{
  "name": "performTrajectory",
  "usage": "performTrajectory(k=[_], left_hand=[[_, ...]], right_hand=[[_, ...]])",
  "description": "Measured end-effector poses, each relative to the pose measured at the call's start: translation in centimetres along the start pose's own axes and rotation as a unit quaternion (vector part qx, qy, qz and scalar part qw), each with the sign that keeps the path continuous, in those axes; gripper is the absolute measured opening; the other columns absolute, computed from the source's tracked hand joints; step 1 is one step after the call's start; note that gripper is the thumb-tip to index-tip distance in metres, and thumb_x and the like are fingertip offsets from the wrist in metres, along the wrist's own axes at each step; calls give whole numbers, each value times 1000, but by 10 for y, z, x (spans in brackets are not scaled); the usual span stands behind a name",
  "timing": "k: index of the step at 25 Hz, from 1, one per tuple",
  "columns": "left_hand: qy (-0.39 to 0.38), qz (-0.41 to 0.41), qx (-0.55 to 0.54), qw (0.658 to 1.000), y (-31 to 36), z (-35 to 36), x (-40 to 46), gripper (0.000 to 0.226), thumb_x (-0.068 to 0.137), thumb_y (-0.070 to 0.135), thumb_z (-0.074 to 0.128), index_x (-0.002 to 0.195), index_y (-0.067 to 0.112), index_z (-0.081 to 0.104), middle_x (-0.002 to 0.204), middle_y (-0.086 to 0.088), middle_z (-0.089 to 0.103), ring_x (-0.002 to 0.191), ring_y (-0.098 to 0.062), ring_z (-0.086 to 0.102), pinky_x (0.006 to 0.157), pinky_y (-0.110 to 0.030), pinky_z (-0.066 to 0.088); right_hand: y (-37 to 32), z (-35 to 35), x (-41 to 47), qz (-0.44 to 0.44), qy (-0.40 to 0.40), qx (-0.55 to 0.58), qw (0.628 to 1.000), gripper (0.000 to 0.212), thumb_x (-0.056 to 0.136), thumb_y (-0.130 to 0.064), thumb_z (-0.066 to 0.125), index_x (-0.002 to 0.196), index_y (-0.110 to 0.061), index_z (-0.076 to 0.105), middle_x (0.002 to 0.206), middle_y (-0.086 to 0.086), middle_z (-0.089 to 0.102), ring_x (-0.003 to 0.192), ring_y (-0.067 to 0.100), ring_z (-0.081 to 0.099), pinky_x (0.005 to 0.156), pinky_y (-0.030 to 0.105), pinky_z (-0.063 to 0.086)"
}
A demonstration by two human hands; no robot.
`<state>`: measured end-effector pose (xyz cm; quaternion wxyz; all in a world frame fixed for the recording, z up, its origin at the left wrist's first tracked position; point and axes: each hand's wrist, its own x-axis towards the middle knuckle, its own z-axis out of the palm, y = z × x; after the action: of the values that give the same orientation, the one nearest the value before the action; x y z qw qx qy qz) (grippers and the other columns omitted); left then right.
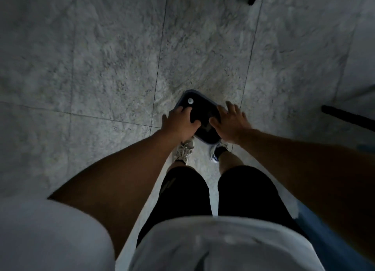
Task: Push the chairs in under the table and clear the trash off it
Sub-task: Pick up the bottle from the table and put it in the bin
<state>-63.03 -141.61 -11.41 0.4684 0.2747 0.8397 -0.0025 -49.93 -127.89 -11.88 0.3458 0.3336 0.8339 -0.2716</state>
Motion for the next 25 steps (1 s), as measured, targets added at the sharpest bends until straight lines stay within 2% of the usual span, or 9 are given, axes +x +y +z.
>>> performTrajectory(k=[3, 5, 7, 11, 13, 19, 25], left_hand=[[-7, 29, 25, 999, 2, -15, -34, 77, 94, 64, 44, 158, 25, 28, 164, -9, 29, 148, -36, 28, 119, -60, 20], [-5, 56, 50, 997, 8, -22, -60, 77, 94, 65, 43, 158, 25, 27, 164, -9, 28, 149, -35, 26, 119, -61, 19], [-8, 101, 92, 991, 18, -22, -84, 76, 96, 64, 42, 159, 25, 26, 166, -9, 25, 151, -34, 23, 120, -59, 17], [-16, 182, 176, 967, 47, -13, -117, 77, 96, 65, 43, 159, 24, 26, 167, -10, 23, 153, -32, 18, 120, -60, 16], [-20, 215, 209, 954, 72, -8, -129, 78, 96, 66, 43, 159, 24, 26, 166, -9, 25, 152, -32, 20, 121, -60, 14], [-23, 334, 338, 879, 165, 38, -183, 80, 96, 65, 41, 158, 18, 26, 162, -11, 33, 148, -33, 28, 119, -52, 21], [-28, 427, 416, 802, 247, 153, -273, 83, 95, 69, 41, 160, 20, 23, 163, -11, 31, 148, -33, 28, 120, -54, 22]], right_hand=[[-7, -6, -51, 42, 32, 29, 998, 72, 100, -59, 36, 159, -22, 19, 169, 12, 9, 155, 36, 7, 123, 58, 12], [-15, -2, -89, 83, 64, 88, 991, 71, 100, -59, 36, 159, -24, 20, 168, 11, 10, 155, 36, 6, 123, 60, 9], [-19, 8, -125, 121, 100, 149, 976, 71, 100, -60, 35, 159, -25, 19, 169, 11, 8, 156, 35, 4, 123, 61, 6], [-10, 39, -191, 192, 125, 214, 950, 72, 101, -62, 30, 161, -26, 15, 170, 10, 4, 157, 33, 0, 124, 59, 3], [1, 51, -222, 246, 151, 265, 920, 72, 101, -63, 31, 160, -26, 17, 170, 10, 6, 157, 32, 1, 125, 58, 5], [61, 86, -315, 341, 233, 342, 844, 72, 101, -63, 29, 161, -26, 13, 171, 9, -2, 157, 32, -7, 125, 57, 1], [134, 156, -430, 429, 302, 387, 758, 72, 101, -63, 28, 161, -26, 13, 171, 9, -2, 157, 31, -7, 125, 57, 1]])
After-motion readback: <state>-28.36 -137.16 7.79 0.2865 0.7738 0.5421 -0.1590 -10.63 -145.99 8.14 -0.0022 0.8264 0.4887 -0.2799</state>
